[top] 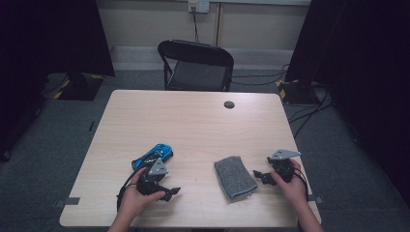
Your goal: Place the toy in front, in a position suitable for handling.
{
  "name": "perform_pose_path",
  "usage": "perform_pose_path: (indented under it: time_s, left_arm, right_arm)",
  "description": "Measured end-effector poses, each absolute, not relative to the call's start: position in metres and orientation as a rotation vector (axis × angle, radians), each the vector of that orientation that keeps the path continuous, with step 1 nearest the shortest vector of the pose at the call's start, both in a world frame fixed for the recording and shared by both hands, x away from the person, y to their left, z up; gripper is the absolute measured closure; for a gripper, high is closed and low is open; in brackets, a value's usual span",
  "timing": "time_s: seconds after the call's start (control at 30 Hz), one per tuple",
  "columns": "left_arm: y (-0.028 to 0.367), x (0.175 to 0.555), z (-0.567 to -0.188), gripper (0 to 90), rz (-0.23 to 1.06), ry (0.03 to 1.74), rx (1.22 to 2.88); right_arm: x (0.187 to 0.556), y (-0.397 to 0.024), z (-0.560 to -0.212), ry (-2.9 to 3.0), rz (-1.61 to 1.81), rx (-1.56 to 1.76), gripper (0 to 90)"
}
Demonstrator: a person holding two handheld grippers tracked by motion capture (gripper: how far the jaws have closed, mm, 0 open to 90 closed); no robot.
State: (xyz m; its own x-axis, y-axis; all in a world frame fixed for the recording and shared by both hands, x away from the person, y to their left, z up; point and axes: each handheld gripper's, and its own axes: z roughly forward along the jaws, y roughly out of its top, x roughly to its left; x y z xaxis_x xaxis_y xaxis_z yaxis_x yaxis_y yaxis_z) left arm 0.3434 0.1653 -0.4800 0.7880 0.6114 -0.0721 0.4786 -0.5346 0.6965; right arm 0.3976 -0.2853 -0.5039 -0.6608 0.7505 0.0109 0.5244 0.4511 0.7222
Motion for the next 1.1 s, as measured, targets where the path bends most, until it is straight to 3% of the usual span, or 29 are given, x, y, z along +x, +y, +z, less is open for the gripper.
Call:
perform_pose_path:
  time_s: [0.77,1.1]
  left_arm:
    - [0.202,0.379,-0.440,16.5,0.257,0.927,2.199]
    - [0.221,0.410,-0.445,16.5,0.287,0.996,2.227]
  right_arm:
    - [0.398,-0.285,-0.504,2.395,1.031,1.089,13.0]
    - [0.398,-0.285,-0.504,2.395,1.030,1.089,12.9]
